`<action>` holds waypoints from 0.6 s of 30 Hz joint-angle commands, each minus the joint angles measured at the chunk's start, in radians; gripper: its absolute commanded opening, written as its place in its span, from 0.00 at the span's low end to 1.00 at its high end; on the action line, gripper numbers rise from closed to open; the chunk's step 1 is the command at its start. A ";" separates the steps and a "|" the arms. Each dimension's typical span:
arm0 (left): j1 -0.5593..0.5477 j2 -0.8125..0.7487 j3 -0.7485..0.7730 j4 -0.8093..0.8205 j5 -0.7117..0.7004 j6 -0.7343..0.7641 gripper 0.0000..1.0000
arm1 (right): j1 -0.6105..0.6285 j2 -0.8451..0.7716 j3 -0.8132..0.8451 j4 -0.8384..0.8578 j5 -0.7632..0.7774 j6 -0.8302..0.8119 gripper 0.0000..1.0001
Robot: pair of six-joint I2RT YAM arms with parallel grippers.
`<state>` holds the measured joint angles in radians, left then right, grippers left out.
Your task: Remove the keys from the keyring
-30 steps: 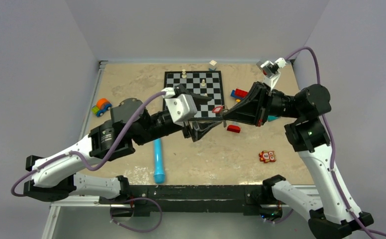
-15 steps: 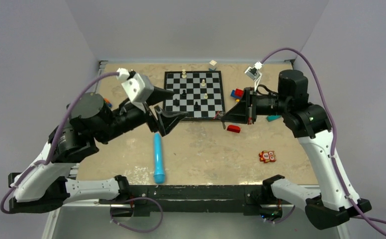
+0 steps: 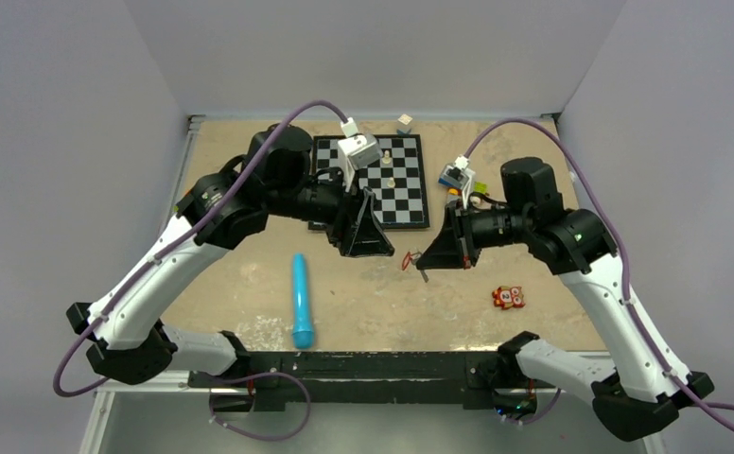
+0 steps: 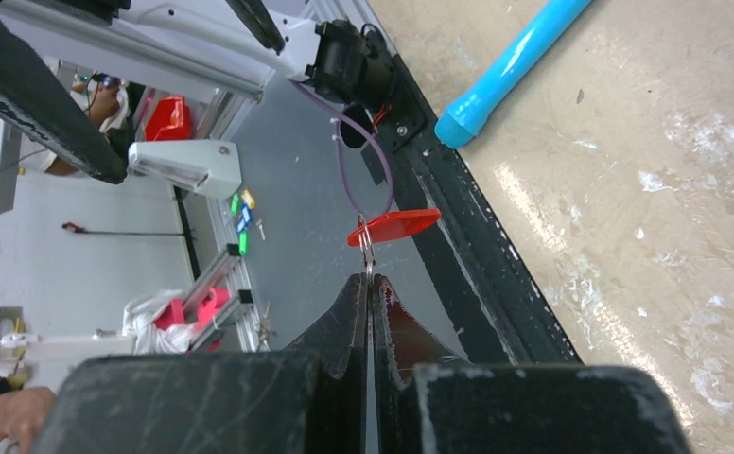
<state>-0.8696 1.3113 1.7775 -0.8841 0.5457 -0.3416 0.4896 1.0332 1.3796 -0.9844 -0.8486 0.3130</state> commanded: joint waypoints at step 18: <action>0.040 0.085 0.001 0.093 0.305 -0.067 0.56 | 0.064 -0.032 0.014 0.102 -0.086 0.027 0.00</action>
<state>-0.8322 1.3872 1.7554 -0.8398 0.8673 -0.3855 0.5411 1.0054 1.3598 -0.9203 -0.8860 0.3340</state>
